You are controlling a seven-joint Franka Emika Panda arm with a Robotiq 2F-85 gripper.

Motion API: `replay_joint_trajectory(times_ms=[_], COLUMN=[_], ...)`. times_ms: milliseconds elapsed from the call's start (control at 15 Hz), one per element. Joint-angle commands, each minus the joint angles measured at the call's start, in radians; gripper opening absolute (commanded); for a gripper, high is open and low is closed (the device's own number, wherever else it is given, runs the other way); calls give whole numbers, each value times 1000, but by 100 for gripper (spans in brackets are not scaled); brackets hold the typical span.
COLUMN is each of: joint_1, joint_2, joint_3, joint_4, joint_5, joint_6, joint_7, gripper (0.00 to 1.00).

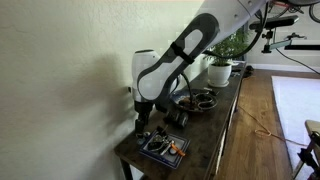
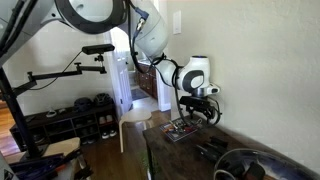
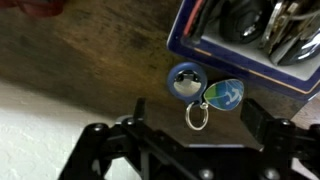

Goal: Put the black gadget on the circle shaped tray and the keys on the square tray

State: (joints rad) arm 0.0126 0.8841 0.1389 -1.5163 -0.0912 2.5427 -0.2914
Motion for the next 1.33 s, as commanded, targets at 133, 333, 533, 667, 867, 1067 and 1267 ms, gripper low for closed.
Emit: replay_joint_trajectory(times_ms=[133, 333, 533, 667, 867, 1067, 1267], joint_1=[-20, -24, -32, -40, -48, -50, -52], joint_2=[50, 53, 56, 58, 59, 52, 37], joint_3=[27, 33, 44, 53, 61, 59, 56], joint_4=[55, 59, 61, 61, 59, 53, 35], joint_5=[24, 27, 36, 47, 60, 57, 55], joint_6=[-4, -5, -6, -8, -11, -11, -2], joint_7=[-50, -59, -72, -82, -99, -106, -107], gripper=[53, 33, 12, 7, 2, 6, 7])
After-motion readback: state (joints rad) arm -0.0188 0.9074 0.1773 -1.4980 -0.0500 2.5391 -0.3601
